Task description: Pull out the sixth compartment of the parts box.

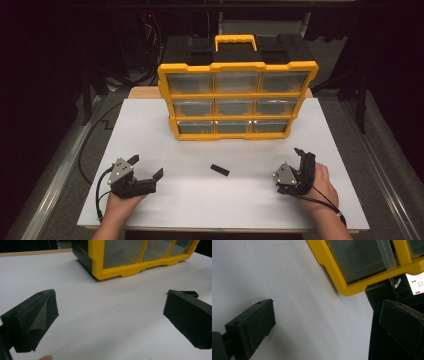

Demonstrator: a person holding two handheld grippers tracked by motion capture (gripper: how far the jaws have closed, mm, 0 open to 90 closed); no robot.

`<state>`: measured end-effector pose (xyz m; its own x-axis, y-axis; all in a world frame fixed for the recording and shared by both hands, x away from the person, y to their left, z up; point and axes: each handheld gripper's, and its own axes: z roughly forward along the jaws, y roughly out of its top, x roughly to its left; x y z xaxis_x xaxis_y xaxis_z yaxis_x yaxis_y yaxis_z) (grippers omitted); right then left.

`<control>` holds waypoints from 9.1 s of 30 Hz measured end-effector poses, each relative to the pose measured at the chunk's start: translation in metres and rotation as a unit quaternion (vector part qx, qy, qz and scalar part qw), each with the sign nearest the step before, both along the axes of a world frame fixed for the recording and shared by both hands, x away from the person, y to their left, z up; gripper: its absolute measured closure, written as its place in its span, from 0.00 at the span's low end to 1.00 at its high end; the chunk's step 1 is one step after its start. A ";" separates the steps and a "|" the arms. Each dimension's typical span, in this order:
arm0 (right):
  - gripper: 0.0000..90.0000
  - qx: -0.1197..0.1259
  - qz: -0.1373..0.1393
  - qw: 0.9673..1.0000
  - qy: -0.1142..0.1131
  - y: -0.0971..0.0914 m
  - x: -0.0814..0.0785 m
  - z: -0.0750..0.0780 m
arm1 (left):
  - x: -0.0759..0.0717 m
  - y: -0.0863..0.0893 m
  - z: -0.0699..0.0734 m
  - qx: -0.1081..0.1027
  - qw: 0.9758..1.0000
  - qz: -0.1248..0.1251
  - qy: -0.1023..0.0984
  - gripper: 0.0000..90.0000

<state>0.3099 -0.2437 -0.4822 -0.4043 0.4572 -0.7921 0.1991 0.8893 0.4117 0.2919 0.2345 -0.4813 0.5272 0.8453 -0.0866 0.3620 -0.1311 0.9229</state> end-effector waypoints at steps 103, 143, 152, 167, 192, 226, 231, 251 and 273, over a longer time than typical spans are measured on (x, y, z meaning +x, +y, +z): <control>0.56 -0.167 0.006 0.976 -0.142 0.054 0.034 0.048 | 0.002 -0.006 -0.001 0.014 0.999 -0.032 0.005 0.00; 0.73 -0.212 0.005 0.961 -0.180 0.065 0.080 0.102 | 0.002 -0.008 -0.002 0.015 0.999 -0.047 -0.001 0.00; 0.78 -0.247 0.003 0.951 -0.184 0.066 0.083 0.100 | 0.001 -0.007 -0.001 0.011 0.999 -0.046 0.000 0.00; 0.88 -0.257 -0.002 0.945 -0.201 0.068 0.082 0.100 | 0.002 -0.007 -0.003 0.008 0.999 -0.046 0.005 0.00; 0.88 -0.253 0.014 0.946 -0.202 0.062 0.024 0.099 | 0.001 -0.006 -0.001 0.008 0.999 -0.046 -0.004 0.00; 1.00 -0.239 0.020 0.954 -0.182 0.053 0.010 0.102 | 0.001 -0.009 -0.003 0.013 0.999 -0.049 -0.002 0.00; 0.87 -0.231 0.022 0.955 -0.183 0.051 0.006 0.102 | 0.001 -0.008 -0.002 0.012 0.999 -0.048 -0.003 0.00; 0.87 -0.252 0.022 0.952 -0.170 0.045 0.021 0.107 | 0.003 -0.007 -0.004 0.007 0.999 -0.045 0.003 0.00; 0.87 -0.249 0.027 0.949 -0.190 0.042 -0.007 0.099 | 0.002 -0.007 -0.004 0.003 0.999 -0.046 0.000 0.00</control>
